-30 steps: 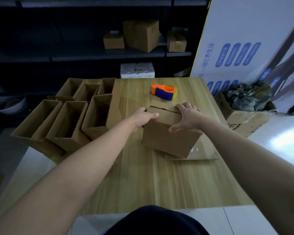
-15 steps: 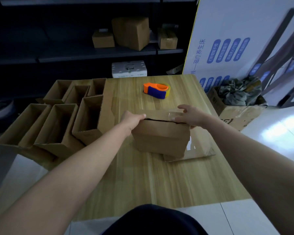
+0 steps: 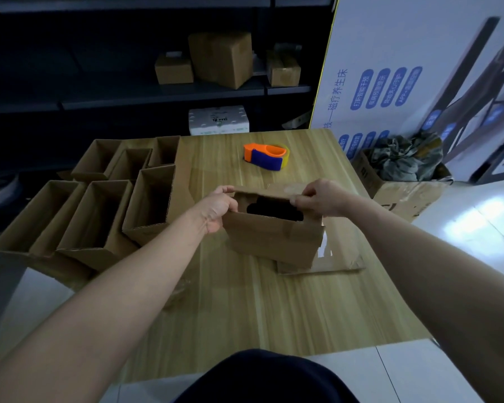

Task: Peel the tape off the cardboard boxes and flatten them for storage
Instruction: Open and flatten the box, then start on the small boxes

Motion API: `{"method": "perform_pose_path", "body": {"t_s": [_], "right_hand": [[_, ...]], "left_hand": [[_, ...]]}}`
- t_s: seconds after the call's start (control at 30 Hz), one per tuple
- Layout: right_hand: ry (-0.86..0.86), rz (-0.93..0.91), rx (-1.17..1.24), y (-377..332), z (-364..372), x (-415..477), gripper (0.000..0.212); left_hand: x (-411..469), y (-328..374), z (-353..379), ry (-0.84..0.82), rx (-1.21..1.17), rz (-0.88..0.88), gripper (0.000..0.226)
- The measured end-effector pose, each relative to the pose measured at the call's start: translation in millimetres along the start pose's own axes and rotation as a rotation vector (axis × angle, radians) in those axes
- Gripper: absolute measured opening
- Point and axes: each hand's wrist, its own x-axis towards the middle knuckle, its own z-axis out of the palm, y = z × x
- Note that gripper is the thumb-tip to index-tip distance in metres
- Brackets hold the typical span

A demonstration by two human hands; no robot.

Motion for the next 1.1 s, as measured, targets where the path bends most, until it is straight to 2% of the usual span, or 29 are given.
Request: {"method": "perform_pose_path", "body": {"t_s": [0.1,0.17,0.3,0.37,0.53,0.67,0.83,0.9,1.03,1.1], "right_hand": [[0.040,0.000,0.031,-11,-10,-4,0.054],[0.056,-0.025,-0.001,-15,-11,-5,0.050],[0.094,-0.052,0.015,-17,-10,-7,0.042],[0.118,-0.076,0.013,-20,-11,-8,0.042],[0.157,-0.132,-0.018,-31,-12,-10,0.040],[0.181,-0.131,-0.008,-34,-11,-10,0.038],[0.296,-0.082,0.039,-35,-12,-10,0.037],[0.349,-0.049,0.077,-39,-13,-9,0.040],[0.388,0.001,0.165,-42,-16,-6,0.049],[0.382,0.031,0.263,-40,-13,-7,0.063]], "left_hand": [[-3,4,-2,-0.055,0.034,-0.034,0.063],[-3,7,-4,-0.022,0.073,-0.065,0.062],[-4,18,-6,0.060,0.316,-0.150,0.032],[-3,24,-4,0.112,0.415,-0.173,0.032],[1,28,4,0.165,0.759,-0.087,0.032],[5,25,3,0.234,0.904,0.064,0.041],[3,21,1,0.342,0.849,0.196,0.029],[2,19,0,0.393,0.769,0.230,0.029],[1,18,-6,0.391,0.510,0.271,0.022],[-2,20,-11,0.400,0.401,0.299,0.026]]}}
